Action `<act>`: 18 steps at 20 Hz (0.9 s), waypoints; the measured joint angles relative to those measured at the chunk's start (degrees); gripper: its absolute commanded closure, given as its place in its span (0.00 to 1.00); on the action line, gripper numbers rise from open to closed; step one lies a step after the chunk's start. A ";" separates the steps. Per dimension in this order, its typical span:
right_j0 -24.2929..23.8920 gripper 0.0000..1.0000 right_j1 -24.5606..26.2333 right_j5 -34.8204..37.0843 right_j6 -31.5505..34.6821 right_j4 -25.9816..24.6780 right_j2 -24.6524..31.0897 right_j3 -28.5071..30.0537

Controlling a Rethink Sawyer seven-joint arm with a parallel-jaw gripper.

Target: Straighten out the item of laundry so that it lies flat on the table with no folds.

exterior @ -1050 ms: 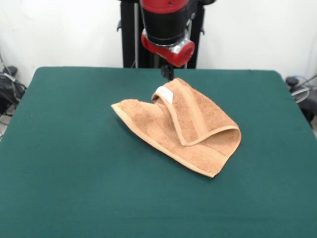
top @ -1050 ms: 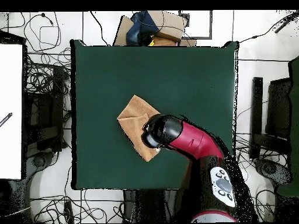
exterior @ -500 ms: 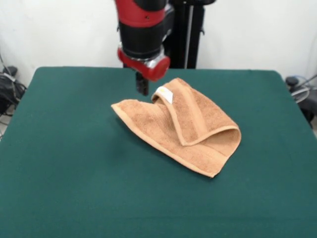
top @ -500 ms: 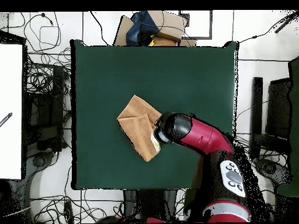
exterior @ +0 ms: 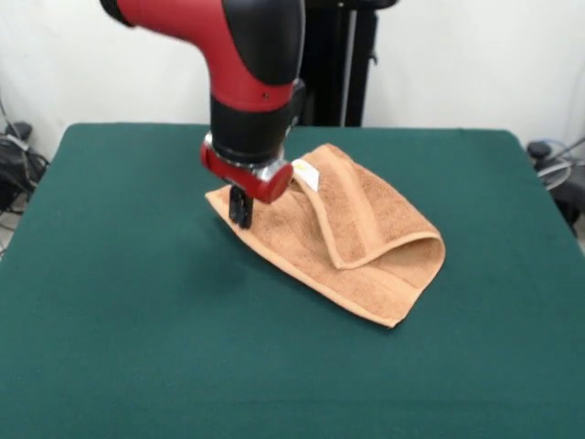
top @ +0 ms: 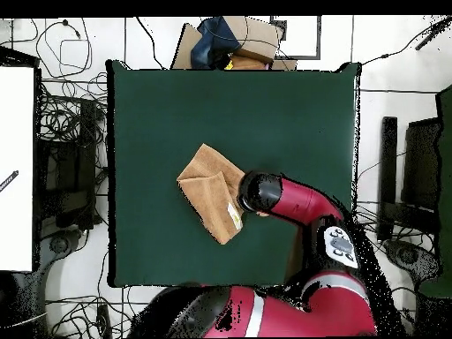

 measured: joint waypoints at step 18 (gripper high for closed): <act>1.38 1.00 3.79 -3.82 0.00 1.39 -0.77 0.43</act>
